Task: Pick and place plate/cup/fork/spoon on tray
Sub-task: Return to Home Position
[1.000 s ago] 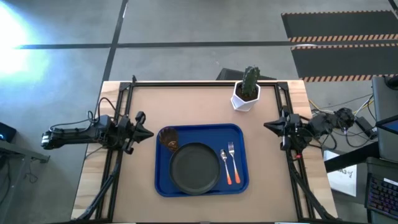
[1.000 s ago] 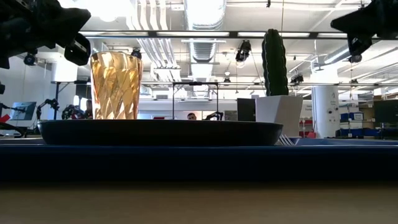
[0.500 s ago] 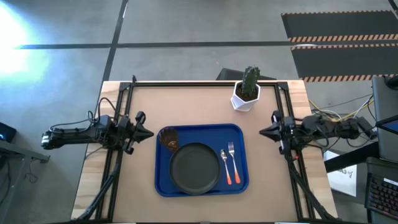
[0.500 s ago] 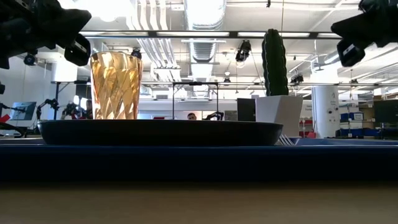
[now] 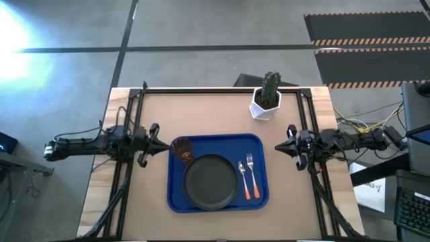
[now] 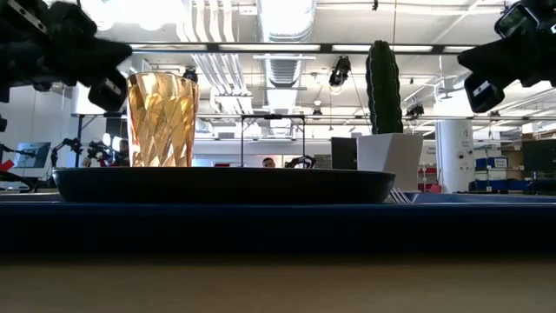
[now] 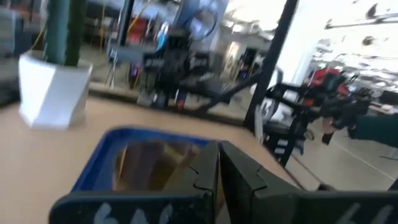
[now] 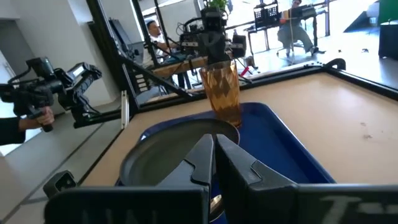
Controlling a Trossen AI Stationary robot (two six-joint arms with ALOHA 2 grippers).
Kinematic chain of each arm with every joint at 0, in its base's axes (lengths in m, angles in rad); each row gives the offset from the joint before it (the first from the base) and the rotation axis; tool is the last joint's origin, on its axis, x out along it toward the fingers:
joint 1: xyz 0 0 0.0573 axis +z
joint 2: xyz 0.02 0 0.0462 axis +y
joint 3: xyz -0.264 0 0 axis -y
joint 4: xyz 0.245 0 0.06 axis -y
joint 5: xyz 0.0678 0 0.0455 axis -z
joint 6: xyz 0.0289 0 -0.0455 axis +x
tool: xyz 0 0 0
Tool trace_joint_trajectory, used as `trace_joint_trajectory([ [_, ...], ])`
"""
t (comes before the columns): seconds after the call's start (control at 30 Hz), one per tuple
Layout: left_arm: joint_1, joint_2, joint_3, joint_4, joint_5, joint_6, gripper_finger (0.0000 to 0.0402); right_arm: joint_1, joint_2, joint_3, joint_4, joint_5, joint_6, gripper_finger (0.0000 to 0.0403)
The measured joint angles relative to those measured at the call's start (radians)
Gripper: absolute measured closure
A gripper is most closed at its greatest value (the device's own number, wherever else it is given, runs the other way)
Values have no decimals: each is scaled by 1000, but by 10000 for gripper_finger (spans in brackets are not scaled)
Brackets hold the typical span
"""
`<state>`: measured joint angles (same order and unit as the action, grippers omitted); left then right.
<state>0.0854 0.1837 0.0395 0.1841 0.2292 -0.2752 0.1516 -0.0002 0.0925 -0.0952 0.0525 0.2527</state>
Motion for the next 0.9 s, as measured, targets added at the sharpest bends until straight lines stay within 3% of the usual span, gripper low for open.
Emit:
trace_joint_trajectory([
  [0.17,0,21,0,-16,-14,9,402,0,0,-2,1,0,-1,394],
  [0.37,0,23,0,-16,-105,72,402,0,0,-39,14,42,0,394],
  [0.9,0,25,-2,-20,-166,104,402,-41,10,-48,38,86,-30,394],
])
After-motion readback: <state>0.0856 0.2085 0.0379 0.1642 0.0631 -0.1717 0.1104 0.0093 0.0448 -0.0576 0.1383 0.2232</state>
